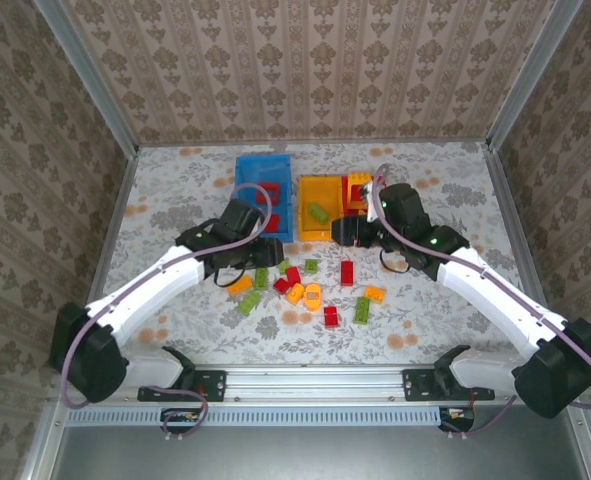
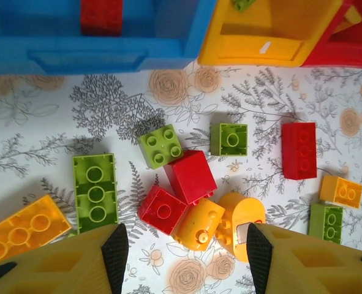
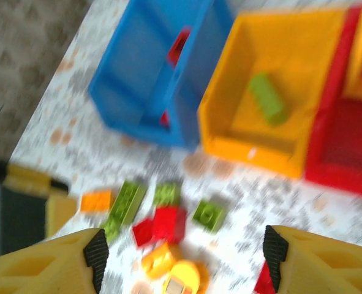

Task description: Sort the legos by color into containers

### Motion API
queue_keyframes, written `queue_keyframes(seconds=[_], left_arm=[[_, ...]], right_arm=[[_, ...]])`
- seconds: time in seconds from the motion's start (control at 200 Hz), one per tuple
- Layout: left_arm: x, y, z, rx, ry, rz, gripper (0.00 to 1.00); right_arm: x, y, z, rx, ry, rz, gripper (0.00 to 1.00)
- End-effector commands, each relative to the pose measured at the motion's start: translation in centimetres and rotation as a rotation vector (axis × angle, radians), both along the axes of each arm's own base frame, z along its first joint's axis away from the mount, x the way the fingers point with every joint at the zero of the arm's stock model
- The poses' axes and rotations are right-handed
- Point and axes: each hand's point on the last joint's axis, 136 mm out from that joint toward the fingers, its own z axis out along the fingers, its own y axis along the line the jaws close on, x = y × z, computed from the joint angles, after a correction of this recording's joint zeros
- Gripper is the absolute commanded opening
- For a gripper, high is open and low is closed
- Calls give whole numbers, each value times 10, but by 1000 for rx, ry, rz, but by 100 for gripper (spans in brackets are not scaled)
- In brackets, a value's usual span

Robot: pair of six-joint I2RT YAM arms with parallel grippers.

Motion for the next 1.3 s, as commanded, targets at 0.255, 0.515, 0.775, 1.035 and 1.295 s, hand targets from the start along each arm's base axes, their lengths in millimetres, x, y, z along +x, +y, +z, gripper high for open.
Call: queue_keyframes(seconds=[0.255, 0.515, 0.775, 1.035, 1.295], left_arm=[[4, -40, -63, 137, 269, 76, 57], [0, -40, -85, 231, 360, 96, 56], [0, -44, -98, 259, 391, 86, 52], [4, -50, -106, 273, 393, 61, 44], [4, -50, -104, 288, 383, 39, 42]], right_arm=[[-59, 31, -24, 120, 161, 256, 83], [-62, 27, -26, 112, 160, 246, 83], [-60, 28, -28, 116, 162, 237, 83], [-57, 29, -30, 125, 165, 224, 83], [-55, 29, -32, 129, 167, 213, 83]])
